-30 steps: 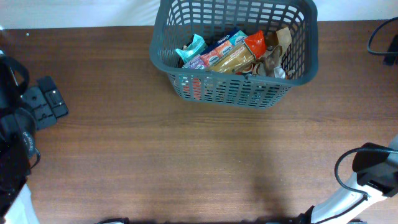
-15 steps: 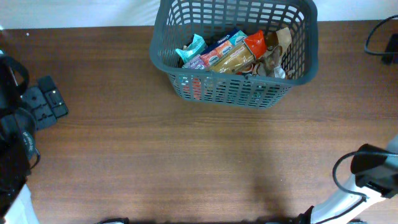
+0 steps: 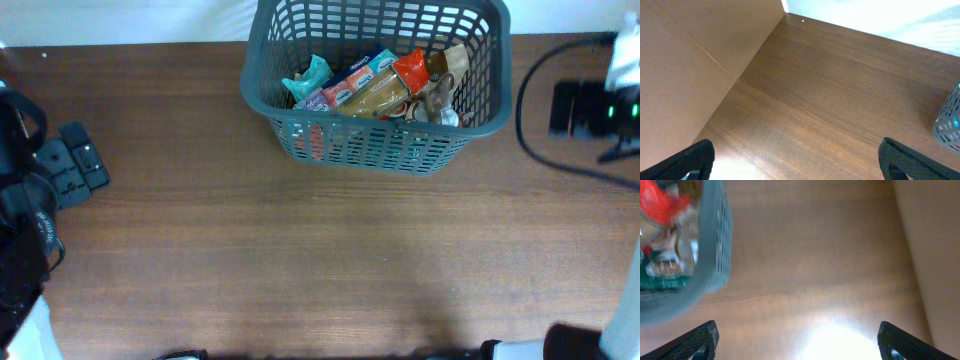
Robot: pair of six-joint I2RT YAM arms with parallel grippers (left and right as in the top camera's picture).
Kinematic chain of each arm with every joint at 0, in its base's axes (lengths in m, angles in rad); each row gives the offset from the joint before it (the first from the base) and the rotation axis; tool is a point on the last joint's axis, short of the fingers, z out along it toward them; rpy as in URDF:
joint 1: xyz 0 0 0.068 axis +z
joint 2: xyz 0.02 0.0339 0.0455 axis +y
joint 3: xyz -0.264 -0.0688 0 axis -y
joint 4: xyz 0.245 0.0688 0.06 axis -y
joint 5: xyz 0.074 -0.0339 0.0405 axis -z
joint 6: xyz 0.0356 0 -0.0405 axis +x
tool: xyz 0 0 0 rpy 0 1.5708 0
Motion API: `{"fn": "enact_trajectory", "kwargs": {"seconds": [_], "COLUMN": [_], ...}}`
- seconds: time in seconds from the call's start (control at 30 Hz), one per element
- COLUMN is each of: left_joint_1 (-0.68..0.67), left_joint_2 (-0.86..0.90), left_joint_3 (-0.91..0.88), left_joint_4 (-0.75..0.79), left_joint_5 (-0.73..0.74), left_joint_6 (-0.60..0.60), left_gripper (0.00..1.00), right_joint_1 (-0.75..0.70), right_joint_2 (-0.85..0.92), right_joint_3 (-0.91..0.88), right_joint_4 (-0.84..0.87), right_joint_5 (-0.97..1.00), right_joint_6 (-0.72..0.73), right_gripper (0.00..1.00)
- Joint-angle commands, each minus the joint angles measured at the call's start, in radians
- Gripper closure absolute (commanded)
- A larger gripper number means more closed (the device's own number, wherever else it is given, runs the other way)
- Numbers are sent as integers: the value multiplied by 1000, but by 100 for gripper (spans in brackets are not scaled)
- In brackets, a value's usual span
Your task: Pack container
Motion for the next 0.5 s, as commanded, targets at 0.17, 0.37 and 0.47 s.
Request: {"fn": "enact_trajectory", "kwargs": {"seconds": [0.17, 0.37, 0.47], "left_joint_1": [4, 4, 4], "left_joint_2": [2, 2, 2], "left_joint_3": [4, 4, 4], "left_joint_4": [-1, -1, -1], "left_joint_5": [-3, -3, -3], "left_joint_6": [-8, -8, -8], "left_gripper": [1, 1, 1], "right_joint_1": [5, 6, 6], "right_joint_2": [-251, -402, -454], "right_joint_3": [-304, -346, -346], "right_joint_4": [-14, -15, -18], "right_joint_5": [10, 10, 10], "right_joint_6": [6, 6, 6], "right_gripper": [1, 1, 1]}}
